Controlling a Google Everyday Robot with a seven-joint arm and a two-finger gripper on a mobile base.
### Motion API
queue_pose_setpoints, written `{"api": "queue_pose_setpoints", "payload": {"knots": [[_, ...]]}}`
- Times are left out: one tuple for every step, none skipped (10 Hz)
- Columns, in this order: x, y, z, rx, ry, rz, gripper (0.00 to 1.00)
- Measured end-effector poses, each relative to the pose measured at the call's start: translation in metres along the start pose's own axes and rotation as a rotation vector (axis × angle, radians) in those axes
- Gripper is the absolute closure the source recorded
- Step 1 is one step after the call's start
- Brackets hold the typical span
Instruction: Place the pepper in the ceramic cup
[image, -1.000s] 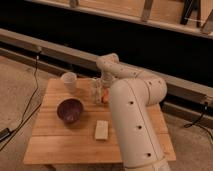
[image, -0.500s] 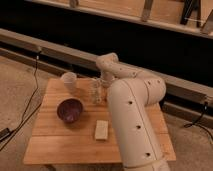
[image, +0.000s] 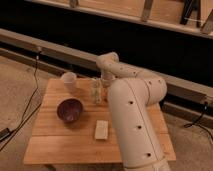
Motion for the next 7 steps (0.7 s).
{"api": "queue_pose_setpoints", "payload": {"knots": [[-0.002,-0.002,-0.005,-0.002,-0.017,0.004,1.00],[-0.007,-0.007,-0.019,-0.007,-0.057,0.012,1.00],[-0.009,-0.010,-0.029,-0.005,-0.081,0.013,1.00],[-0.010,-0.015,-0.041,0.010,-0.109,0.007,1.00],[-0.011,-0.020,-0.053,0.033,-0.136,-0.008,1.00],[-0.013,-0.019,-0.070,0.068,-0.169,-0.045,1.00],[-0.014,-0.014,-0.084,0.100,-0.196,-0.092,1.00]]}}
